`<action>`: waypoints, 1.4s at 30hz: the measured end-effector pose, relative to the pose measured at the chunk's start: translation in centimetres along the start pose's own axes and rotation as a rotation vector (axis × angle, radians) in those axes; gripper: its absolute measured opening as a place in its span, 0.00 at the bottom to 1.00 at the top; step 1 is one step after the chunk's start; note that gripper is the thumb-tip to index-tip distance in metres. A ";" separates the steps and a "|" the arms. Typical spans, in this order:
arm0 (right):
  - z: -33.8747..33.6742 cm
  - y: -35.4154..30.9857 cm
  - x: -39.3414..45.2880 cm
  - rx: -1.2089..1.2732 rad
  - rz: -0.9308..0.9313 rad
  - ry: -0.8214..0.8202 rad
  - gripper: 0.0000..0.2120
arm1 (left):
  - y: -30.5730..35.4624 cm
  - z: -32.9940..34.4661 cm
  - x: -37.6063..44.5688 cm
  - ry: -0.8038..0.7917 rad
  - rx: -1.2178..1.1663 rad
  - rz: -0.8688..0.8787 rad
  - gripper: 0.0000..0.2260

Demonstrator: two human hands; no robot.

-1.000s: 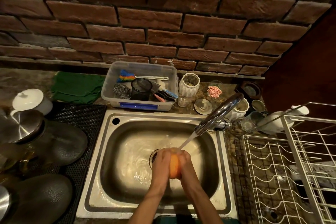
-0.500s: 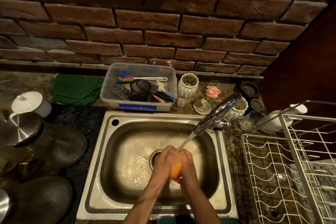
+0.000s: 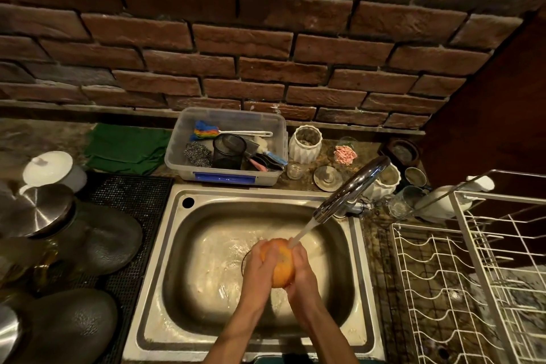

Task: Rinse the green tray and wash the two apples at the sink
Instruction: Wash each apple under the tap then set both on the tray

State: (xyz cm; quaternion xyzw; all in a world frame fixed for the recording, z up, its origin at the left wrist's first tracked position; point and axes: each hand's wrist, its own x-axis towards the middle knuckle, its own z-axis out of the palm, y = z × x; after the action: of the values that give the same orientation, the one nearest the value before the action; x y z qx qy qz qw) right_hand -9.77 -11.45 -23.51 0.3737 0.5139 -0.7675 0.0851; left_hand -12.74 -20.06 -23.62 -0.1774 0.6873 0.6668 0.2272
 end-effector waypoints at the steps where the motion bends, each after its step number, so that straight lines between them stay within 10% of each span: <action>1: -0.1 0.2 -0.3 -0.038 -0.031 -0.034 0.17 | 0.2 0.0 0.1 0.003 -0.055 -0.036 0.14; 19: -1.6 -2.0 -0.3 -0.053 0.371 0.107 0.16 | -1.4 -0.5 -0.9 -0.100 0.063 -0.141 0.12; 27: -7.2 -4.9 2.1 -0.266 0.024 0.174 0.11 | -1.9 -1.5 -1.5 -0.010 -0.186 -0.245 0.24; 35: -12.1 -12.0 5.0 -0.243 -0.192 0.346 0.39 | -1.2 -1.8 -1.3 0.006 -0.173 -0.208 0.20; 42: -11.4 -12.2 4.5 -0.255 -0.228 0.349 0.41 | -1.3 -1.7 -1.5 -0.006 -0.163 -0.209 0.25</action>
State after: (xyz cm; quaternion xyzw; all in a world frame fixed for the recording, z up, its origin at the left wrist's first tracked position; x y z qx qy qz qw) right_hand -13.65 4.98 -19.87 0.4264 0.6523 -0.6250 -0.0456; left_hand -10.89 -21.91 -23.88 -0.2637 0.6079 0.6936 0.2825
